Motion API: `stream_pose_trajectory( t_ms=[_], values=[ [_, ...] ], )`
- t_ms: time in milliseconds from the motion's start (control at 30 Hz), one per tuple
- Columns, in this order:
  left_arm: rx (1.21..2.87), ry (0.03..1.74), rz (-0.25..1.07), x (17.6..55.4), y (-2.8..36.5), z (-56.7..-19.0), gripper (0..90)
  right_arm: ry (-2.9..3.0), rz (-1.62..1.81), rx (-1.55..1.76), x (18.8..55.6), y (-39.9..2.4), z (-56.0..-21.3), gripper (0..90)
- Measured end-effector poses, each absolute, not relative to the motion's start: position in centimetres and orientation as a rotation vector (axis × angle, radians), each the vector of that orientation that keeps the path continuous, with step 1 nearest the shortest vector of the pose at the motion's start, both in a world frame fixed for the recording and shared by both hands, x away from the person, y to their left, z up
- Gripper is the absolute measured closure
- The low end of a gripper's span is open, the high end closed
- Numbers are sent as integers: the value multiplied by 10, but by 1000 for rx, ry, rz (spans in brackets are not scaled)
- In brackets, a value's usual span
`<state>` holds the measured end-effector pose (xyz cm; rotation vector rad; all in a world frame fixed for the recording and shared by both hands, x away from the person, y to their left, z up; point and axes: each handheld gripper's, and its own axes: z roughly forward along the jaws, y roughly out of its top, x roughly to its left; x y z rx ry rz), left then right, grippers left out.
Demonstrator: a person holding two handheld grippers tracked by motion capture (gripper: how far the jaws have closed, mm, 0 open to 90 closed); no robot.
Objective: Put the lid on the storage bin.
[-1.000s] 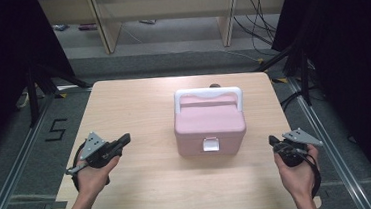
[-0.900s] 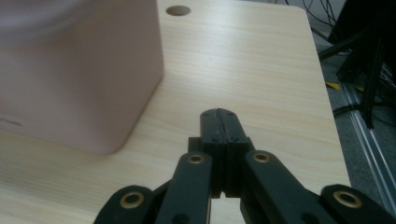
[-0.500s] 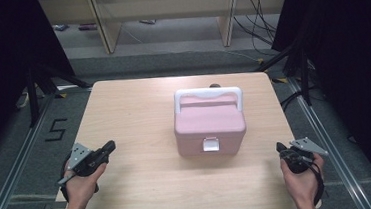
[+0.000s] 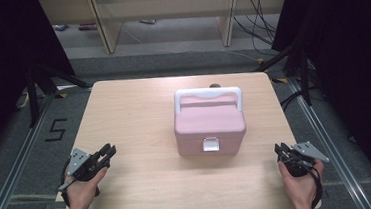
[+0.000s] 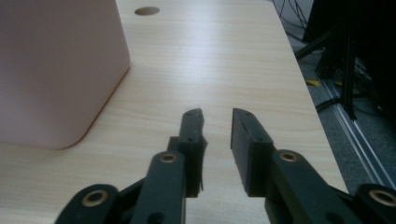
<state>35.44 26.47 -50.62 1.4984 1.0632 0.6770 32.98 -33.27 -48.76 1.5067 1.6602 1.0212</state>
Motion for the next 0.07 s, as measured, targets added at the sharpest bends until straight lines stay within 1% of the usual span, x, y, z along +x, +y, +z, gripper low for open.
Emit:
stream_pose_trajectory(
  t_ms=[67],
  values=[
    [1495, 1049, 688, 355, 263, -505, 644, 1638, 1025, 1485, 330, -332, -488, 693]
  ],
)
